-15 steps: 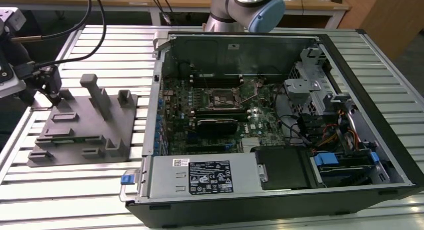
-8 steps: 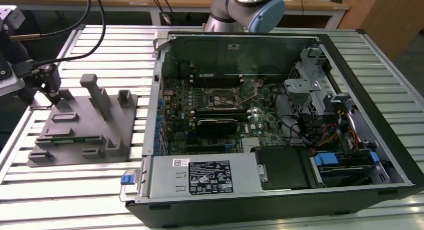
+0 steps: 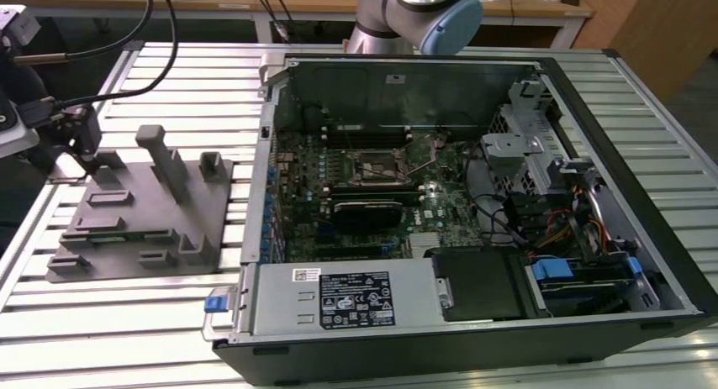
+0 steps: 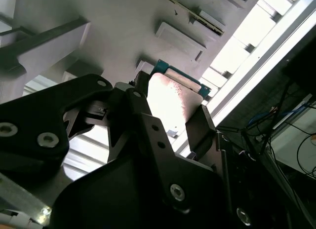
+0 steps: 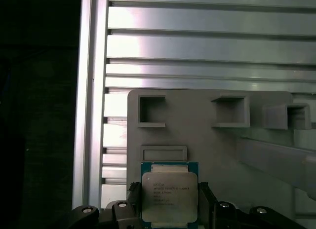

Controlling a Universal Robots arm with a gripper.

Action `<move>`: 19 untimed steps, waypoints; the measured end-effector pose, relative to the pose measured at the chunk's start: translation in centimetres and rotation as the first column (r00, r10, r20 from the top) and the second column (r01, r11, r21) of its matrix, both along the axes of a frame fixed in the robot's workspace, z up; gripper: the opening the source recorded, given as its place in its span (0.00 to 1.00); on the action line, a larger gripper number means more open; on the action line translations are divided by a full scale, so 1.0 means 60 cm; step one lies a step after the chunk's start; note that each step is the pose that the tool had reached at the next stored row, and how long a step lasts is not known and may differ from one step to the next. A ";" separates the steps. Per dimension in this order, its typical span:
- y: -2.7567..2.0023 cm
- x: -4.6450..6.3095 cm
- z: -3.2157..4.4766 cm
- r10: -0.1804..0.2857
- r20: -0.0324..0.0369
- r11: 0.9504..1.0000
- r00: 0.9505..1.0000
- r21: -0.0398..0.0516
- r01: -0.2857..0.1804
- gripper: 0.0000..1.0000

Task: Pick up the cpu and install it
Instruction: 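Pick up the cpu and move it towards the insertion slot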

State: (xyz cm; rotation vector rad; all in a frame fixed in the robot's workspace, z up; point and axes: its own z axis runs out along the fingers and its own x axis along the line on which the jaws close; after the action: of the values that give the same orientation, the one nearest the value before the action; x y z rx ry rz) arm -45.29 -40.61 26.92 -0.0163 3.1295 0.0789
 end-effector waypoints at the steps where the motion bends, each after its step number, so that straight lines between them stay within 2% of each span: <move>1: 0.0000 0.000 0.001 0.000 0.000 1.000 1.000 0.000 0.000 0.54; 19: 0.0011 0.000 0.016 0.000 0.000 1.000 1.000 0.000 0.000 0.54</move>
State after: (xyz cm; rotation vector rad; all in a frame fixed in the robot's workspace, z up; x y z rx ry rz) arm -45.29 -40.55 27.88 -0.0163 3.1295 0.0789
